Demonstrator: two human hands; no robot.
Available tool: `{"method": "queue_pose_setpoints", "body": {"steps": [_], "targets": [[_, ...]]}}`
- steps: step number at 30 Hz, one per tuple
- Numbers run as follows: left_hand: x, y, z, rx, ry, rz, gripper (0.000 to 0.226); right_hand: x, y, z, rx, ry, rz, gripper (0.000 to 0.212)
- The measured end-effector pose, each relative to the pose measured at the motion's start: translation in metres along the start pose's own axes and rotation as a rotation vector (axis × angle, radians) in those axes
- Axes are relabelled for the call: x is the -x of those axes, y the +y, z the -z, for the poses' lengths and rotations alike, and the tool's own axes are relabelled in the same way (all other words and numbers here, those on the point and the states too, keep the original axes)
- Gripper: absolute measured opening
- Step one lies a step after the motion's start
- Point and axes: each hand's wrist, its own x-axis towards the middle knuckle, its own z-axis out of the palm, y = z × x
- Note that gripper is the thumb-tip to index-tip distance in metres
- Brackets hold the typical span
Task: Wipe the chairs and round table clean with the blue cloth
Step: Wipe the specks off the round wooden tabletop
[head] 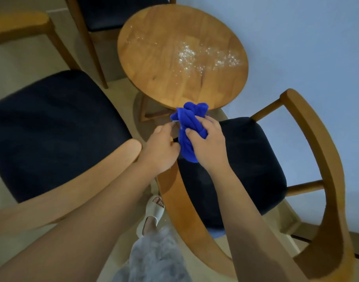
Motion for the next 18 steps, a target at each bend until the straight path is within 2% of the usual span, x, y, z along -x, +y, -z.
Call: {"method": "queue_pose_setpoints", "body": {"steps": [7,14,18], "targets": [[-0.076,-0.006,0.038,-0.047,-0.002,0.048,0.058,-0.078,-0.018,-0.020,-0.017,-0.018,-0.060,0.033],[-0.136,-0.032,0.081,-0.062,-0.013,0.076,0.057,-0.134,-0.034,-0.061,-0.010,-0.003,-0.033,0.029],[-0.173,-0.056,0.114,-0.066,-0.012,0.097,0.056,-0.170,-0.043,-0.097,0.118,-0.008,0.012,0.032]]}}
